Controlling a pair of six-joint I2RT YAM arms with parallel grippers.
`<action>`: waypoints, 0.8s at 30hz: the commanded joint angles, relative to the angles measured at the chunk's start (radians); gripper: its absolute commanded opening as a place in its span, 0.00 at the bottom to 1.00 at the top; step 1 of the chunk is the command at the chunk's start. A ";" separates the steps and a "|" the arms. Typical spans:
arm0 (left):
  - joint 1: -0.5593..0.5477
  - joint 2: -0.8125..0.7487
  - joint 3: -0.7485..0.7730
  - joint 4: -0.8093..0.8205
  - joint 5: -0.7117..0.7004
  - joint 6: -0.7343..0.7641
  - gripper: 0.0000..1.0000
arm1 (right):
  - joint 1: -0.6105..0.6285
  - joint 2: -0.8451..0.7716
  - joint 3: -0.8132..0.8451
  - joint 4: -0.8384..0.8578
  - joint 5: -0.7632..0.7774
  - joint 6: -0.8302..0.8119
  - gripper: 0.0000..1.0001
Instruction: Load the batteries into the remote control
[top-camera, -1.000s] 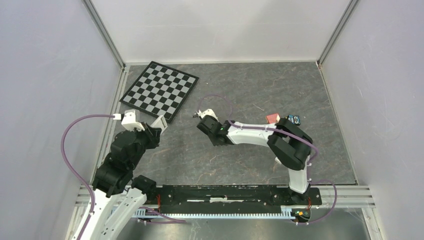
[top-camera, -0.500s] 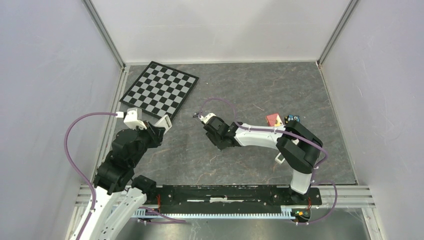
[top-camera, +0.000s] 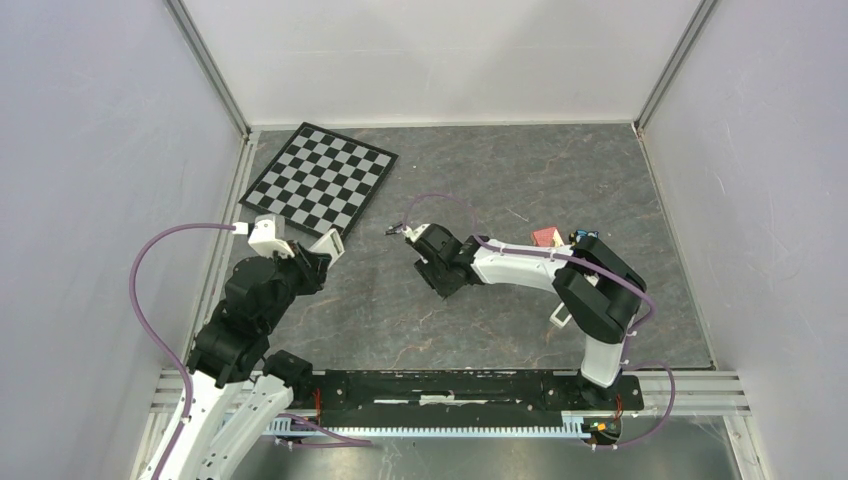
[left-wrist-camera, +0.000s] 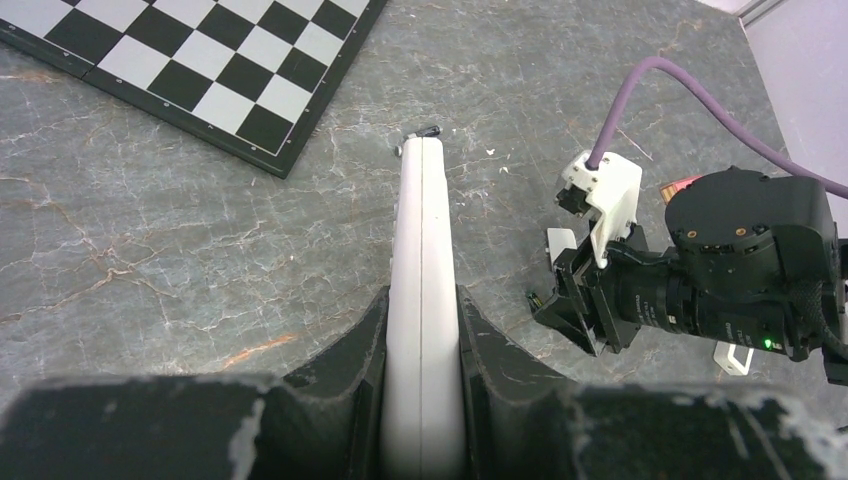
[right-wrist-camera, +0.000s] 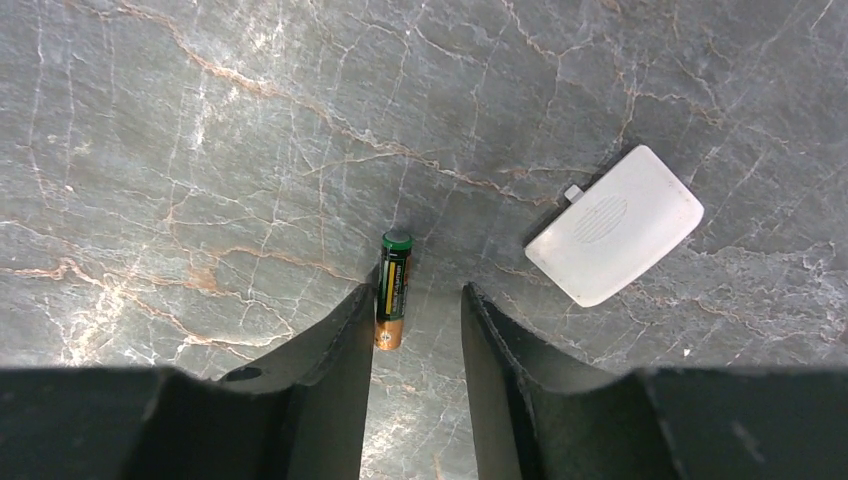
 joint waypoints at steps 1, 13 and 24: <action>0.000 0.000 0.009 0.057 -0.001 -0.035 0.02 | -0.022 0.048 -0.064 -0.113 -0.040 0.009 0.42; 0.000 0.010 -0.013 0.095 0.058 -0.050 0.02 | -0.033 0.058 -0.079 -0.093 -0.058 -0.018 0.04; -0.002 0.194 -0.186 0.545 0.434 -0.179 0.02 | -0.095 -0.275 -0.245 0.047 0.024 0.015 0.00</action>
